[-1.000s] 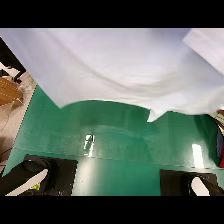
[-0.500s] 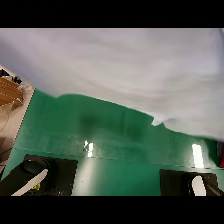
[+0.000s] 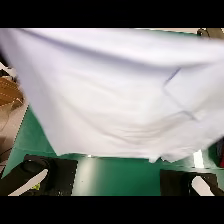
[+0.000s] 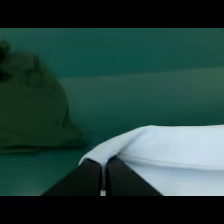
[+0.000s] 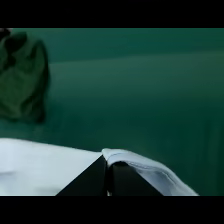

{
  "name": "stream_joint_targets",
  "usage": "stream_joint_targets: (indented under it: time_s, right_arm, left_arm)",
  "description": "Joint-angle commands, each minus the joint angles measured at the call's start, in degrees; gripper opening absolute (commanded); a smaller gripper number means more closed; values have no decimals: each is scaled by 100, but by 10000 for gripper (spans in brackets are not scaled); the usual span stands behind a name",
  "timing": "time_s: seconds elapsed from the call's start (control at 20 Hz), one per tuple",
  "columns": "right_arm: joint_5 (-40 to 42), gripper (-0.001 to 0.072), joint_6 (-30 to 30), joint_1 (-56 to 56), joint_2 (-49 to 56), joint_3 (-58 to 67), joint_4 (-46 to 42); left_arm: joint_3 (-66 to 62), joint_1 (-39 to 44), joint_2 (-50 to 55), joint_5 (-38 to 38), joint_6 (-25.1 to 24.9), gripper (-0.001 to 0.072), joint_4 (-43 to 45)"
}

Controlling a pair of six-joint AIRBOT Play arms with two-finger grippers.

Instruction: Fold the shirts.

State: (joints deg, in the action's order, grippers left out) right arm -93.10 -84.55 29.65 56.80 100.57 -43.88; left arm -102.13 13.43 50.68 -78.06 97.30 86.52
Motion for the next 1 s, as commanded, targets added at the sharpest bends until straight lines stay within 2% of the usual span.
stream_joint_targets:
  time_s: [0.0,0.15,0.25,0.35,0.45,0.6,0.7,0.8,0.95]
  right_arm:
    - [481,21,490,-1322,1113,-1622,-306]
    - [1530,20,992,-2020,2863,-1528,-417]
    - [1904,21,984,-2098,3960,-837,-424]
    - [2142,20,767,-2002,4743,39,-442]
    - [2398,20,337,-1827,5281,977,-684]
    - [2472,20,-57,-1609,5851,2085,-1078]
    - [2828,20,-229,-1521,5919,1971,-1108]
    - [2999,20,-273,-1493,5858,1550,-1088]
    - [2326,20,129,-1576,5818,1399,-1344]
  left_arm:
    - [1449,0,855,960,-201,22,-540]
    - [2090,-2,2118,2540,-348,22,-398]
    - [2092,-2,3029,3499,-326,22,-402]
    - [2013,-2,3698,4120,-271,22,-407]
    - [1897,-2,4122,4503,-151,22,-179]
    - [1862,-28,4304,5193,573,22,741]
    - [1862,-162,4336,5639,883,21,870]
    - [1862,-319,4339,5626,1078,21,901]
    - [1862,-636,4330,5292,1126,21,892]
